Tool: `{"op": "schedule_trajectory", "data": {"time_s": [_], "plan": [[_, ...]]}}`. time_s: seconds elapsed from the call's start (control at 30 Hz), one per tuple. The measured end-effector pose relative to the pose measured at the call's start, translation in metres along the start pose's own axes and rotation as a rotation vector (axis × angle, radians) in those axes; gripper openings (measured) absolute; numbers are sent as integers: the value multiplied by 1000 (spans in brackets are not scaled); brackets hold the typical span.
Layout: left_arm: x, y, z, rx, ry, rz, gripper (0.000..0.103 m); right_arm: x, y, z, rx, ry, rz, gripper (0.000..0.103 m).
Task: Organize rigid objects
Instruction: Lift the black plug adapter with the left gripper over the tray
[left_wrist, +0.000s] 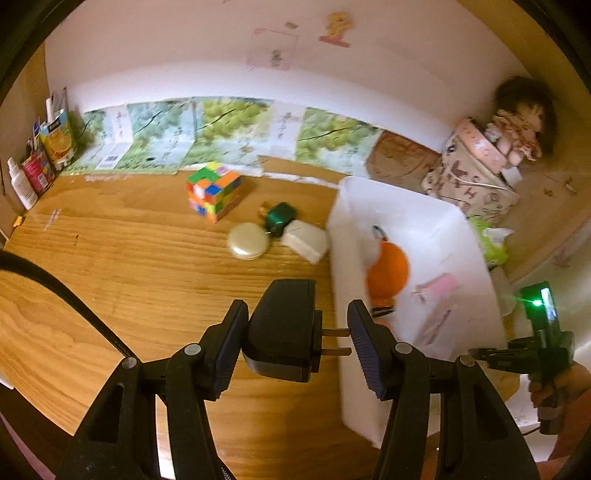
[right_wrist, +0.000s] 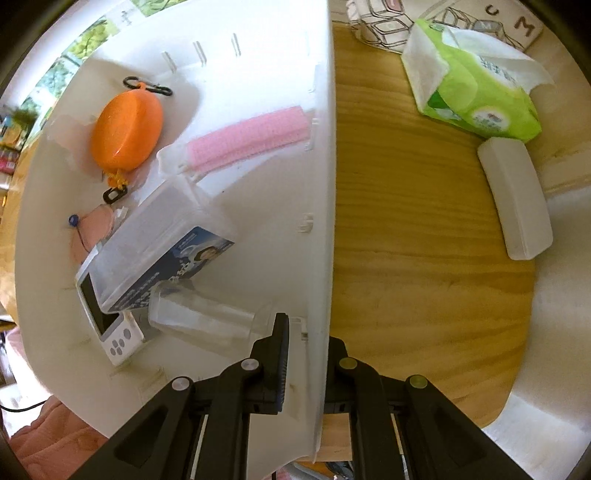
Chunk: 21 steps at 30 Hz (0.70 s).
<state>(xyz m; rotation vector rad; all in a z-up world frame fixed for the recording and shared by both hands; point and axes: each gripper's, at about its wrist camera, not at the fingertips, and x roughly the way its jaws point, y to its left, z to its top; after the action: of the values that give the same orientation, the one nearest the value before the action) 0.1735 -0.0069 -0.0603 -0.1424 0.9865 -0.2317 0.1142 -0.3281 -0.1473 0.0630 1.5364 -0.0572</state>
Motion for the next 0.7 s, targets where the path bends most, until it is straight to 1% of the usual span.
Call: {"op": "schedule_trajectory", "data": {"time_s": [0.07, 0.3, 0.53, 0.7], "plan": [[-4, -13, -3, 10, -14, -18, 59, 0, 5, 1, -10, -1, 4, 11], [-8, -56, -11, 49, -38, -78, 60, -2, 2, -5, -52, -4, 36, 11], [-6, -96, -16, 105, -64, -168, 60, -3, 2, -5, -98, -6, 50, 11], [1, -120, -18, 147, -62, -231, 60, -3, -1, -6, -101, -11, 73, 11]]}}
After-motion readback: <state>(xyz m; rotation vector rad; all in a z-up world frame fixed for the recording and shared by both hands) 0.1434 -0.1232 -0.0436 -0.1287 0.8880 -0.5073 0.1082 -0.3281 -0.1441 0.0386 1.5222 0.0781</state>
